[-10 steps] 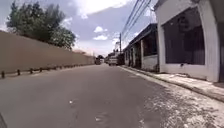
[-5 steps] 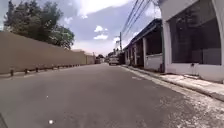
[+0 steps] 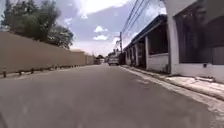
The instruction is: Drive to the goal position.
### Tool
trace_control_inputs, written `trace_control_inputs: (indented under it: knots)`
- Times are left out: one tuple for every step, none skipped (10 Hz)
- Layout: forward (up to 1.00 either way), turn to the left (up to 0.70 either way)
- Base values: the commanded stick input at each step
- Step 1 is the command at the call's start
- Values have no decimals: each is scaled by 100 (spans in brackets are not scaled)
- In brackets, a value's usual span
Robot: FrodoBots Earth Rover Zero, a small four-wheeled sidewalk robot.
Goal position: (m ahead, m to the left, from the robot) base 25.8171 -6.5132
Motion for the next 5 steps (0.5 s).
trace_control_inputs:
  knots:
    - [100,1]
    - [100,1]
    - [100,1]
    - [100,1]
    - [100,1]
